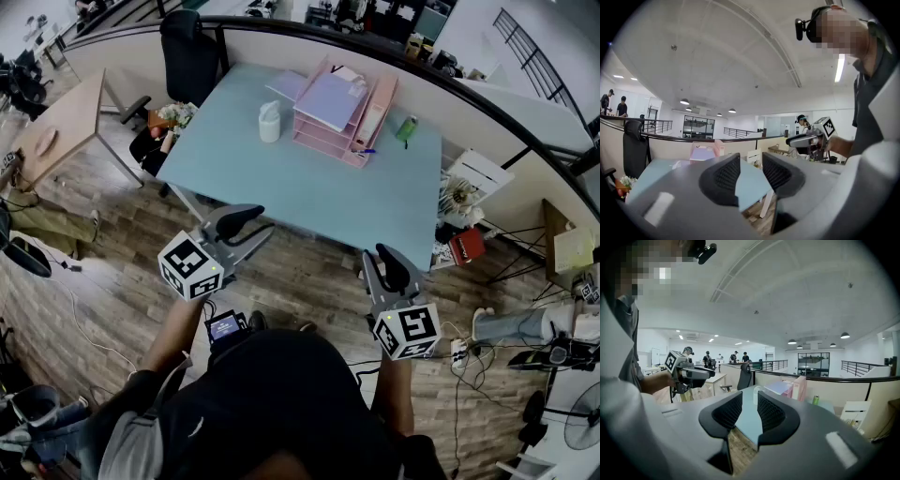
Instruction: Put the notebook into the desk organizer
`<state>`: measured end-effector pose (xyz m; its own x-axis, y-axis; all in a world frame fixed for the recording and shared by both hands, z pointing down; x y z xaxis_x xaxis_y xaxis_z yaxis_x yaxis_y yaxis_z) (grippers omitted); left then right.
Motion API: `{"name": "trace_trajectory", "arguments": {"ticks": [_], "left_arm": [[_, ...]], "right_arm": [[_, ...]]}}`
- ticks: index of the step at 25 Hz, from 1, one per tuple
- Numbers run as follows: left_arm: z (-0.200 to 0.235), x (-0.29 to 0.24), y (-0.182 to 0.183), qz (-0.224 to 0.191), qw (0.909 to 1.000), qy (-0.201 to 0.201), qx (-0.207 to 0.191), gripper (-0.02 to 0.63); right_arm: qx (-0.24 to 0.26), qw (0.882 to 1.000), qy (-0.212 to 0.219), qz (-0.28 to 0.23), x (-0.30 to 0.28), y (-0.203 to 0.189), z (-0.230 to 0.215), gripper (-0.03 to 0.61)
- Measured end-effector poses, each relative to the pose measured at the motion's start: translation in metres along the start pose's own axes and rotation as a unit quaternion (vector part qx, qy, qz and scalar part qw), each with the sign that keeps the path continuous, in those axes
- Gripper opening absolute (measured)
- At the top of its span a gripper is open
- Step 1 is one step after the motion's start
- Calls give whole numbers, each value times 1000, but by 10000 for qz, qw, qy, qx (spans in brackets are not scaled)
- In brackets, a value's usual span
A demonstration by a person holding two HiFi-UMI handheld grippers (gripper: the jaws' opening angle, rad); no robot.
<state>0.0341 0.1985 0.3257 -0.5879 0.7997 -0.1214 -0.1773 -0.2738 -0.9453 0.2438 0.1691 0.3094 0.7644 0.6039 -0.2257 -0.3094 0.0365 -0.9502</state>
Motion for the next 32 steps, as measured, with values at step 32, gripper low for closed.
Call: {"name": "trace_trajectory", "arguments": {"ticks": [32], "left_arm": [[59,39,-6,-130,9997,-175,55,170]], "right_arm": [[-2,9993,-309,-212,-53,30,22,100]]}}
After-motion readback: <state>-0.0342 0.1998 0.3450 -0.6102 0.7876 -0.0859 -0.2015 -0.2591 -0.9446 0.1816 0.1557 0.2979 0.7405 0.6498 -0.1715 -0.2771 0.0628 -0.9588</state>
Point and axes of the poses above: the fingertips, and each gripper's own axes: x backward along the fingers, z to its left, y out of its top, the point moved 1 cm from there along x, backward along the fingers, and after that the axes turned 13 degrees about x, right-handed, at the moved point
